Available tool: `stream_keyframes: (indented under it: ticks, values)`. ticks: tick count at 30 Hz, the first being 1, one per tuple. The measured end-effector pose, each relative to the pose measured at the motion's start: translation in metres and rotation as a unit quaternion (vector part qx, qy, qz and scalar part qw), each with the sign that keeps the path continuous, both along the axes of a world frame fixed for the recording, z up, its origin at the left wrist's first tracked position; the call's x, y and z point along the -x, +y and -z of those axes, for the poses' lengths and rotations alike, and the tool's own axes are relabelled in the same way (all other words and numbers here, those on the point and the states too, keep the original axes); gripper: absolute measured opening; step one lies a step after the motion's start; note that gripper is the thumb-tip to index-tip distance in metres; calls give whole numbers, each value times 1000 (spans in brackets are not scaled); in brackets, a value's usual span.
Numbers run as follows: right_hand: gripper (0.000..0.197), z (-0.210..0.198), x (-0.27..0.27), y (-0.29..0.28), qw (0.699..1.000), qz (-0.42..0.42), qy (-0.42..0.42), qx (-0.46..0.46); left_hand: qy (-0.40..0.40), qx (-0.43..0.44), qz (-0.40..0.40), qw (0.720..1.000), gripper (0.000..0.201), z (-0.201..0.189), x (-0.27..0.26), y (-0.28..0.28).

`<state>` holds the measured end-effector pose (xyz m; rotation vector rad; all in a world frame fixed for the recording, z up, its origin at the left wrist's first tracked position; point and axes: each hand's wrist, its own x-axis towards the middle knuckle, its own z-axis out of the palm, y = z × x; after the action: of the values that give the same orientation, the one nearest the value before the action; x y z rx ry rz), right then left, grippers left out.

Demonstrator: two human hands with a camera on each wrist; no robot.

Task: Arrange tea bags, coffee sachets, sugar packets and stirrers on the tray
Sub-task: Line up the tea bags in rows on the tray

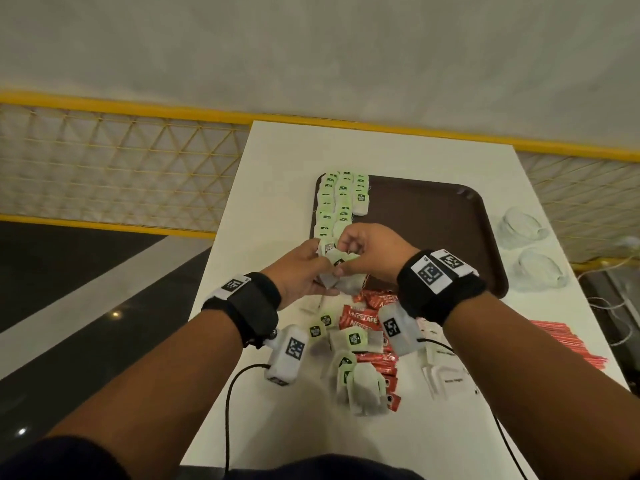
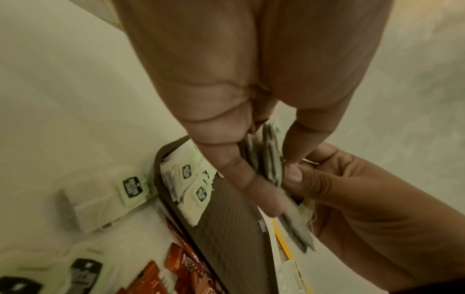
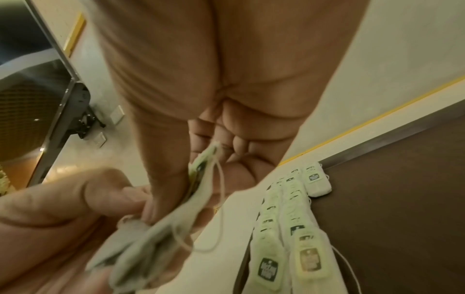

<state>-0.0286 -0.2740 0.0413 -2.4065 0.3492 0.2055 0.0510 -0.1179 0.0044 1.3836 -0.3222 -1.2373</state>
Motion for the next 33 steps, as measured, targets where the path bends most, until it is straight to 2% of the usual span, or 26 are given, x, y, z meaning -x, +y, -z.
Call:
stream_keyframes:
  ticks: [3, 7, 10, 13, 17, 21, 24, 27, 30, 33]
  values:
    - [35, 4, -5, -21, 999, 8, -10, -32, 0, 22, 17, 1000, 45, 5, -7, -16]
    - [35, 16, -10, -48, 988, 55, -32, -140, 20, 34, -45, 998, 40, 10, -17, -40]
    - [37, 27, -14, -65, 962, 144, -42, -228, 11, 35, -117, 992, 32, 19, -27, -59]
    - [32, 42, -18, -76, 944, 191, 3, -268, 18, 33, -173, 984, 32, 30, -38, -77]
    - [18, 63, -29, -83, 899, 252, -19, -357, -2, 37, -172, 984, 39, 41, -45, -98]
    - [14, 80, -49, -101, 876, 328, -51, -349, -29, 23, -200, 979, 35, 49, -58, -109]
    - [15, 94, -62, -115, 868, 373, -45, -323, -25, -1, -236, 972, 31, 56, -70, -113]
    - [11, 107, -74, -120, 879, 376, -28, -292, -21, -8, -244, 969, 20, 60, -78, -116]
    - [17, 117, -85, -122, 891, 379, -10, -249, 3, -9, -255, 967, 10, 61, -85, -119]
    - [17, 127, -92, -123, 907, 378, -9, -183, 28, -8, -254, 967, 10, 63, -91, -118]
